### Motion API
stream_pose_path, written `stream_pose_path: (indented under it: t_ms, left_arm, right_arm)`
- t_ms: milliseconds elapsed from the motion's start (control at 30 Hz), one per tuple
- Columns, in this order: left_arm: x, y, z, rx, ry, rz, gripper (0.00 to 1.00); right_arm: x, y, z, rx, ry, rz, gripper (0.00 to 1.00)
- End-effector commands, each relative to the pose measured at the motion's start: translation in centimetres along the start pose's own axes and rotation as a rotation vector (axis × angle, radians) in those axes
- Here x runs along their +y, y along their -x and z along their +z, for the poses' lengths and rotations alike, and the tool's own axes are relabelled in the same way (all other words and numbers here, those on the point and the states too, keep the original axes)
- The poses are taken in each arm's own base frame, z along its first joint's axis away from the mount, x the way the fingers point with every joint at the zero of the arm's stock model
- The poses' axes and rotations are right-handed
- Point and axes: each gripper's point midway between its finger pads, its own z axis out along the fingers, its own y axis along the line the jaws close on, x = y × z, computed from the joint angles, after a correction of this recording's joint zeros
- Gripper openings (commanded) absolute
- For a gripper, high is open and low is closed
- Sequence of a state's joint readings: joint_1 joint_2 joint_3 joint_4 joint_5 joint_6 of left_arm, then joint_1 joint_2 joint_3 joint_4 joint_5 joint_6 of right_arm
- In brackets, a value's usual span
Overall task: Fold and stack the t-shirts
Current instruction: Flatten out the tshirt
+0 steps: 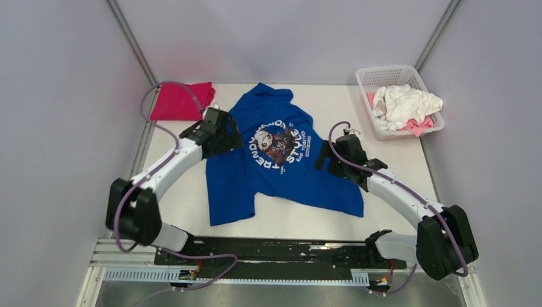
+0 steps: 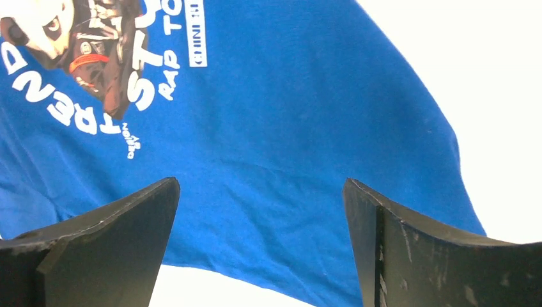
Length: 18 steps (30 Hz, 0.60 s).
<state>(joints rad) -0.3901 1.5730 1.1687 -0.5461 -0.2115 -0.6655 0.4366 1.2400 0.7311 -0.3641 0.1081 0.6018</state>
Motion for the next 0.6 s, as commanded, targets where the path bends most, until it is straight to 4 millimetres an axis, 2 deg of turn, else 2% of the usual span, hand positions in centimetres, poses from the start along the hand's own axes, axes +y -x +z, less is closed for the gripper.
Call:
stream_pose_path:
  t_ms: [0,67,100,133,200,267,333,567]
  left_arm:
    - [3.8,-5.4,-4.0,0.042,0.059,-0.058,1.0]
    - [6.0,-9.5,-5.3,0.122,0.108,-0.069,1.0]
    - [6.3,-10.8,-5.6,0.151,0.102,-0.073,1.0]
    - [7.2,-12.9,-6.1,0.191,0.11,-0.076,1.0]
    - [8.4,-15.9,-6.8,0.264,0.118,-0.096,1.0]
    - [9.5,-18.0,-7.4,0.316,0.138,-0.116,1.0]
    - [10.3,-19.1,-7.9,0.339,0.162,-0.132,0.98]
    - [10.2,-20.5,-7.6,0.365,0.159,-0.188,0.83]
  right_arm:
    - [-2.4,0.2,-0.6,-0.027,-0.062,0.045,1.0]
    - [-3.4,0.0,-0.8,-0.031,-0.07,0.083,1.0]
    - [-3.7,0.1,-1.0,-0.037,-0.073,0.098,1.0]
    - [-4.0,0.2,-1.1,-0.046,-0.076,0.111,1.0]
    - [-4.3,0.4,-1.6,-0.071,-0.078,0.126,1.0]
    - [-4.7,0.6,-2.0,-0.092,-0.085,0.136,1.0]
    - [-5.0,0.9,-2.3,-0.112,-0.091,0.143,1.0]
    - [-6.2,0.9,-2.6,-0.135,-0.132,0.145,1.0]
